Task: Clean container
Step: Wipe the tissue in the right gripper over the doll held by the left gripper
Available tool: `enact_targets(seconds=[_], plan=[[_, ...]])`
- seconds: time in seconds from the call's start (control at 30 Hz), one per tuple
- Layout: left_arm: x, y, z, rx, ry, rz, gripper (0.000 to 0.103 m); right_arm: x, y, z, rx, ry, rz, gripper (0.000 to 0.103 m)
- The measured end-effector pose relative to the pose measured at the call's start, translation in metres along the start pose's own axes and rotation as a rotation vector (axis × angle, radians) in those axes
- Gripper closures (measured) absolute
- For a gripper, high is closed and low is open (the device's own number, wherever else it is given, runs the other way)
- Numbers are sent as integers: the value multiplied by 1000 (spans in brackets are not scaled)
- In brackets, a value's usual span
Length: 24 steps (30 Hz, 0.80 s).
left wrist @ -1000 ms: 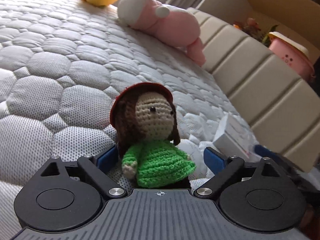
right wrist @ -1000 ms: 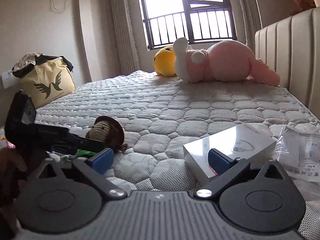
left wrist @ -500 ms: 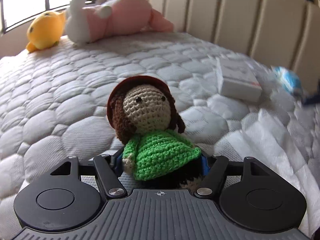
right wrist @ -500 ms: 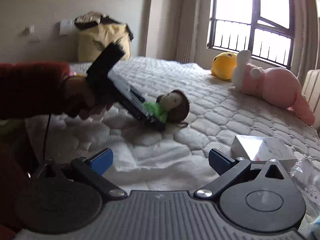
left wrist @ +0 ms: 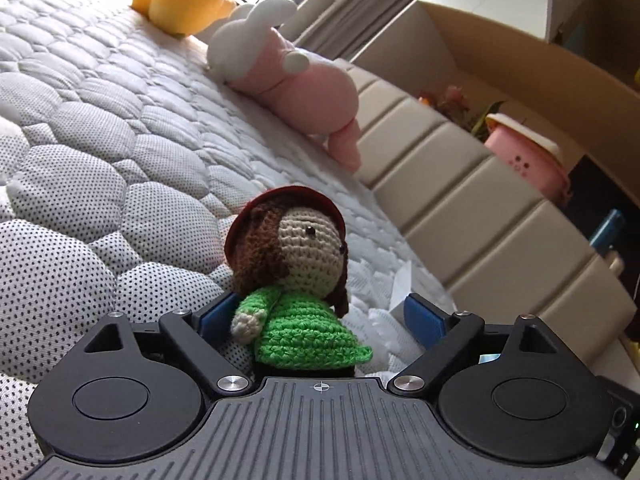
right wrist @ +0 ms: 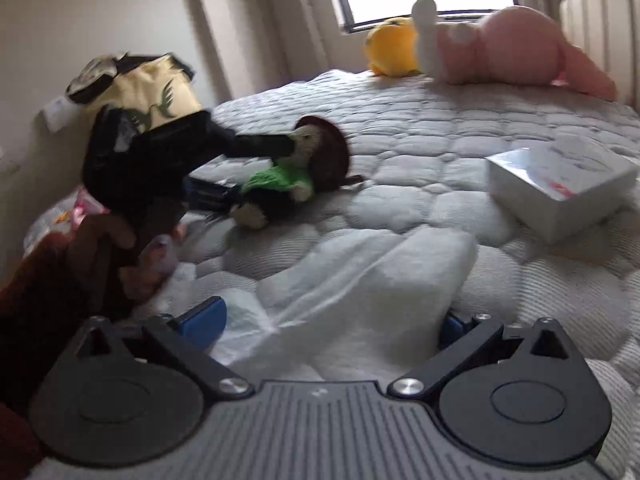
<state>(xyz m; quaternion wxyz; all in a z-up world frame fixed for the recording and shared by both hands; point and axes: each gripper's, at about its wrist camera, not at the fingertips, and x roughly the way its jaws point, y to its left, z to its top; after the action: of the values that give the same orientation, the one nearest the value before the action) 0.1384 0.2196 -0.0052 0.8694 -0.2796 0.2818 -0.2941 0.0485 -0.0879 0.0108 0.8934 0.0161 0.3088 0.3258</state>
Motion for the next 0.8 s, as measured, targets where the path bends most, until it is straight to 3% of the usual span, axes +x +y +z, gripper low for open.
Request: enact_targets(seconds=[0.03, 0.07, 0.13, 0.17, 0.23, 0.37, 0.47, 0.53, 0.57, 0.7, 0.8], plan=[[0, 0, 0, 0, 1, -3, 9, 5, 10, 1, -81, 20, -22, 19], [0, 0, -1, 4, 5, -7, 8, 6, 17, 3, -140, 33, -30, 25], [2, -3, -1, 20, 16, -7, 6, 1, 14, 16, -112, 47, 38, 82], [3, -4, -1, 28, 21, -5, 5, -3, 7, 27, -65, 46, 56, 85], [5, -6, -1, 41, 29, 0, 5, -12, -3, 49, -4, 11, 59, 85], [8, -12, -3, 77, 50, 10, 3, -24, 2, 108, -78, -130, -23, 85], [12, -25, -9, 165, 77, 58, 3, -14, 9, 148, -32, -221, 100, 85], [14, -31, -11, 200, 84, 77, 3, 5, 18, 163, -23, -232, 201, 83], [14, -30, -12, 197, 83, 76, 3, 17, 23, 165, -32, -220, 208, 83], [12, -23, -11, 164, 75, 55, 2, 78, 41, 150, -195, -38, 118, 83], [12, -22, -11, 162, 75, 52, 2, 90, 35, 131, -251, 30, 68, 83]])
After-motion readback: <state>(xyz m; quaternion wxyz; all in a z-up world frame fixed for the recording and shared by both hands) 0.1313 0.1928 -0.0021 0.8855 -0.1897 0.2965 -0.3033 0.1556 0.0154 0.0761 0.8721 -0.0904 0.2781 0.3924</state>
